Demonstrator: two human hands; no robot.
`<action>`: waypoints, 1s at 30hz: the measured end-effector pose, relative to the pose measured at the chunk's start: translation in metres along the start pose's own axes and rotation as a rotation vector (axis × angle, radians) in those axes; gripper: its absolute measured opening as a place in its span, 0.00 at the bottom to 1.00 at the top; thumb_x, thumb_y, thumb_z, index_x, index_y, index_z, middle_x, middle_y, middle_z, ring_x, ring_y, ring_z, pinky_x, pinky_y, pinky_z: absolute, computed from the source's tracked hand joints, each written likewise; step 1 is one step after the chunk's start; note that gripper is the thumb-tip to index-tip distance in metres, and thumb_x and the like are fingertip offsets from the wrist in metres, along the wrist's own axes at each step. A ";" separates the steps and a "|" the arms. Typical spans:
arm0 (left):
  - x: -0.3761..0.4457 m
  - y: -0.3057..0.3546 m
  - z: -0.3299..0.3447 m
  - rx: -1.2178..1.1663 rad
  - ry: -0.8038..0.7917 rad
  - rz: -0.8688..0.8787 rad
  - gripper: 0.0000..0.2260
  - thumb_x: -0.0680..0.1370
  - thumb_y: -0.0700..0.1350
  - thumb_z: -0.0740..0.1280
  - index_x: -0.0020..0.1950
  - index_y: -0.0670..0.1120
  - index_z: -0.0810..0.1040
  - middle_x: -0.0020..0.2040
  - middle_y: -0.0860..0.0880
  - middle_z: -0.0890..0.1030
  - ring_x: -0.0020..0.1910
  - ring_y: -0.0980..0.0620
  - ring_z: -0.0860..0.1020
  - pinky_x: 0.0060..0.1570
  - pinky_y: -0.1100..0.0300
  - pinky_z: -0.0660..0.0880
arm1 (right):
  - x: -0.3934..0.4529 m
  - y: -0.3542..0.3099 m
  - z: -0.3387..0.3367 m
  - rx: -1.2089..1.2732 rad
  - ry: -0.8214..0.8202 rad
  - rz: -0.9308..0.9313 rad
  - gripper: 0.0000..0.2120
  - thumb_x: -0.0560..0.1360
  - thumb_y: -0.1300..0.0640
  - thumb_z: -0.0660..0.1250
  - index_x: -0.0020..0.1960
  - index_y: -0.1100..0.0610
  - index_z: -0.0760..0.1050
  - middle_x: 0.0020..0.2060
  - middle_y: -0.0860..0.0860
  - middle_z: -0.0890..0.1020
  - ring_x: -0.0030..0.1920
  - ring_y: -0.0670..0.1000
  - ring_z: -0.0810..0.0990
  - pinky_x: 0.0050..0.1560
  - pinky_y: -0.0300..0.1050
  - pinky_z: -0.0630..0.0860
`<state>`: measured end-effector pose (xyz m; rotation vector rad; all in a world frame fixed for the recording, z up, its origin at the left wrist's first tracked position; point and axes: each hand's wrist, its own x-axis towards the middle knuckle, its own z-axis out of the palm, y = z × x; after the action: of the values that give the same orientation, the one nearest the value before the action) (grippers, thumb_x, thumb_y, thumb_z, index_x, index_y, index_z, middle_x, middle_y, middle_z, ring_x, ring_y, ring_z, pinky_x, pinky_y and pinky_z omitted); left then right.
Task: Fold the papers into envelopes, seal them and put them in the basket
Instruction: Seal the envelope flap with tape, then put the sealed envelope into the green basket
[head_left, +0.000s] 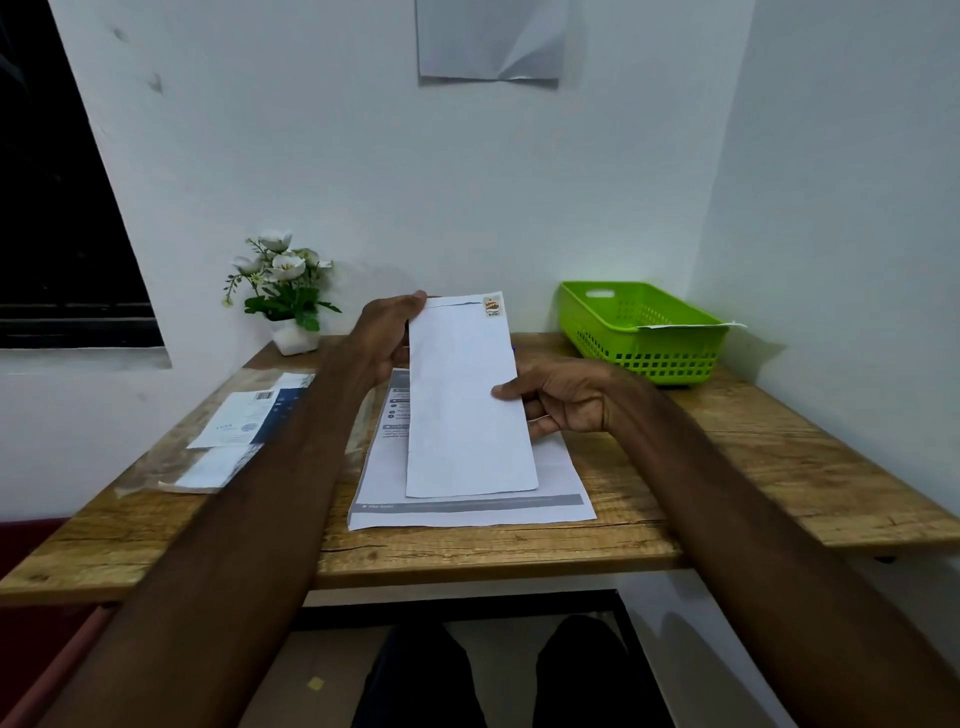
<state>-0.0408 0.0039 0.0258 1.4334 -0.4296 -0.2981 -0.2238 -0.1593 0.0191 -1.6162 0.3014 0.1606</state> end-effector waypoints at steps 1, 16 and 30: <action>0.000 0.000 0.000 -0.002 0.001 -0.005 0.14 0.83 0.51 0.66 0.60 0.42 0.82 0.44 0.45 0.86 0.35 0.49 0.84 0.31 0.58 0.80 | -0.001 0.000 0.000 0.002 0.006 -0.001 0.16 0.81 0.64 0.66 0.68 0.60 0.76 0.53 0.55 0.85 0.43 0.50 0.87 0.46 0.49 0.84; 0.002 0.002 -0.005 -0.056 -0.207 0.014 0.20 0.86 0.58 0.57 0.66 0.46 0.78 0.57 0.46 0.87 0.53 0.44 0.86 0.42 0.53 0.84 | -0.055 -0.065 -0.034 -0.222 0.726 -0.513 0.09 0.69 0.62 0.77 0.44 0.66 0.82 0.35 0.59 0.78 0.35 0.52 0.75 0.34 0.44 0.69; 0.008 -0.003 -0.008 0.044 -0.127 0.018 0.20 0.84 0.59 0.61 0.62 0.45 0.82 0.54 0.46 0.87 0.51 0.45 0.87 0.52 0.49 0.84 | -0.017 -0.123 -0.080 -1.762 1.251 -0.242 0.13 0.78 0.55 0.68 0.58 0.61 0.80 0.56 0.60 0.82 0.57 0.63 0.82 0.54 0.51 0.75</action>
<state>-0.0296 0.0075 0.0232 1.4571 -0.5550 -0.3690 -0.2104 -0.2317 0.1476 -3.3120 1.0862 -1.1553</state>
